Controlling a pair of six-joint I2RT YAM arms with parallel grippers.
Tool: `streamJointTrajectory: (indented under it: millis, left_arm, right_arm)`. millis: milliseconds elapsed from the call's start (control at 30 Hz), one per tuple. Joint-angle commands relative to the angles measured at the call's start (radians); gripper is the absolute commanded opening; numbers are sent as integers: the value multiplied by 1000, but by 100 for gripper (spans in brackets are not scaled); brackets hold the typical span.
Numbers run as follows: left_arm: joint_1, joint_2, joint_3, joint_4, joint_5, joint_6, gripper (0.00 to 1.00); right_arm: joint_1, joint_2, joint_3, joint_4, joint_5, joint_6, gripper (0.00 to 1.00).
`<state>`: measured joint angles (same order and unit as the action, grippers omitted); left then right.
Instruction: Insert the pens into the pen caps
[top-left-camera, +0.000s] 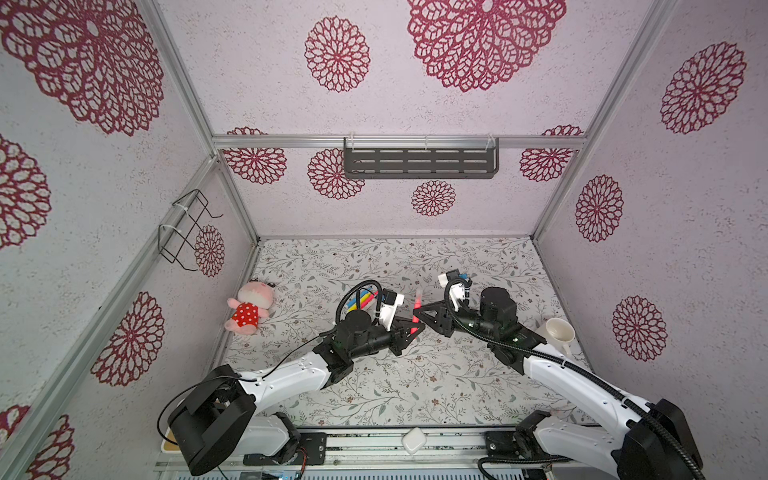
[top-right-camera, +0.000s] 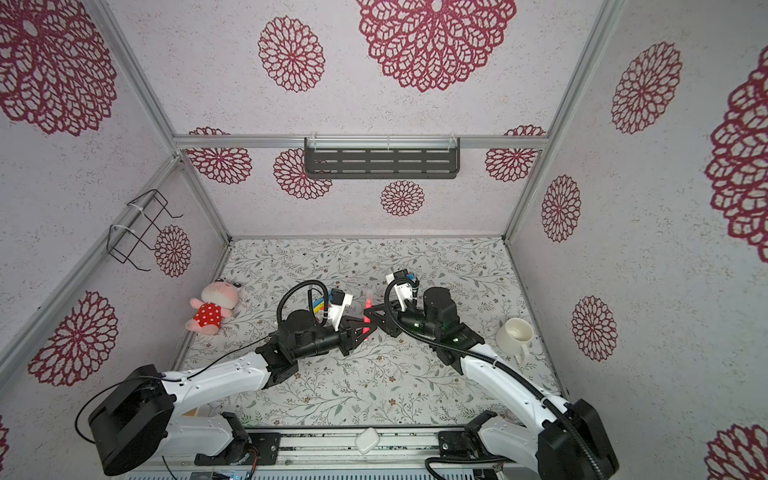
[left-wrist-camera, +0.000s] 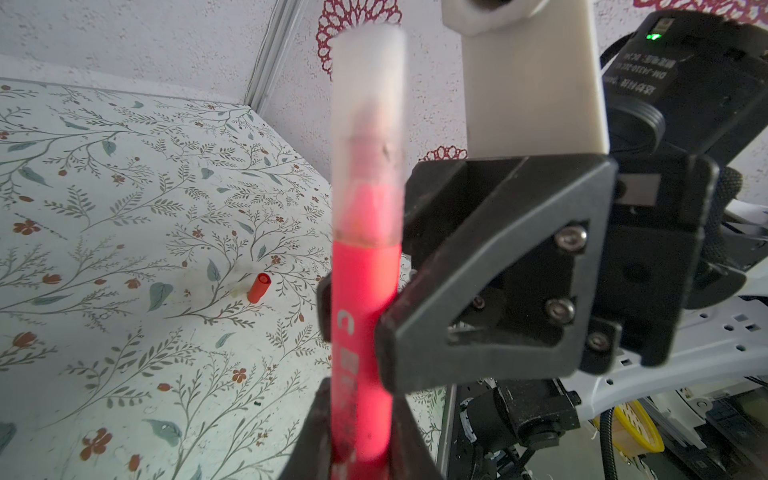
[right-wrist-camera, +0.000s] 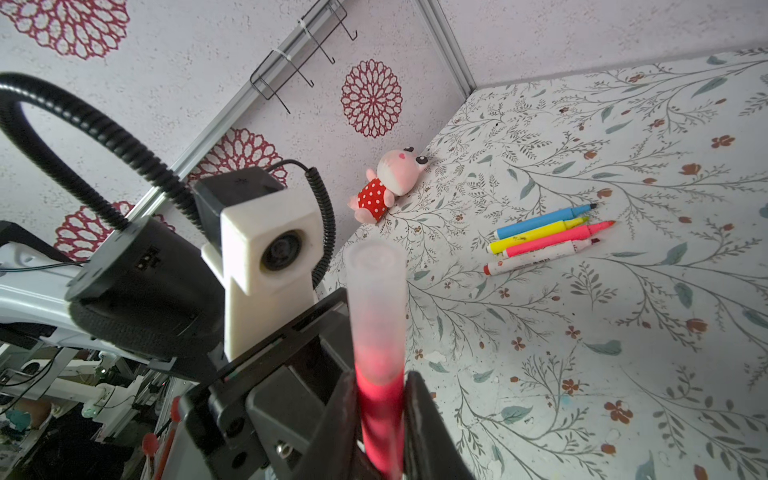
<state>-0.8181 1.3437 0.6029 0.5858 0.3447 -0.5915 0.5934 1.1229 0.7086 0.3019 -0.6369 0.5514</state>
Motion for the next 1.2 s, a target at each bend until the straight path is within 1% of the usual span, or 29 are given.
streamJointTrajectory:
  millis: [0, 67, 200, 233, 367, 433, 467, 500, 533, 567, 600, 667, 700, 767, 867, 933, 1033, 1100, 1167]
  left_arm:
    - [-7, 14, 15, 8, -6, 13, 0]
    - [-9, 12, 17, 9, -5, 13, 0]
    - [-10, 4, 15, 8, -5, 14, 0]
    - [-10, 2, 15, 8, -5, 12, 0]
    - [-10, 6, 20, 7, 5, 14, 0]
    - [-10, 14, 30, -8, 0, 13, 0]
    - [-10, 19, 37, -27, -9, 13, 6]
    - [-10, 21, 44, -52, -32, 13, 15]
    - [-10, 21, 49, -92, -83, 10, 34]
    - [-10, 19, 49, -132, -151, 0, 48]
    - [-8, 17, 46, -157, -201, -9, 55]
    - [-9, 4, 32, -195, -270, -21, 63]
    - [-8, -3, 24, -208, -294, -28, 75]
    - [-8, -26, 10, -248, -347, -41, 76]
    - [-8, -67, -14, -315, -444, -60, 76]
    - [-8, -98, -26, -360, -486, -69, 76]
    - [-10, -149, -31, -432, -504, -80, 75]
    - [-10, -187, -34, -475, -517, -82, 75]
    - [-13, -227, -49, -503, -535, -88, 74]
  right_arm:
    - [5, 5, 29, 40, -48, 6, 23]
    - [5, 18, 29, 40, -59, 9, 25]
    - [5, 30, 29, 39, -55, 11, 26]
    - [5, 34, 30, 35, -58, 10, 24]
    - [4, 38, 35, 24, -49, 6, 8]
    - [2, 33, 42, 12, -32, 1, 3]
    - [0, 32, 50, -6, -14, -4, 2]
    - [-5, 31, 59, -28, 2, -13, 2]
    - [-12, 28, 77, -64, 30, -28, 2]
    - [-21, 28, 99, -109, 64, -47, 3]
    - [-27, 32, 127, -165, 102, -74, 4]
    - [-42, 52, 208, -320, 213, -142, 5]
    - [-47, 66, 244, -376, 260, -165, 5]
    - [-74, 118, 324, -488, 349, -209, 6]
    - [-139, 236, 438, -616, 422, -247, 6]
    - [-182, 336, 514, -678, 474, -271, 6]
    - [-228, 516, 675, -786, 546, -307, 6]
    - [-256, 634, 800, -860, 563, -324, 4]
    - [-282, 759, 930, -925, 565, -341, 5]
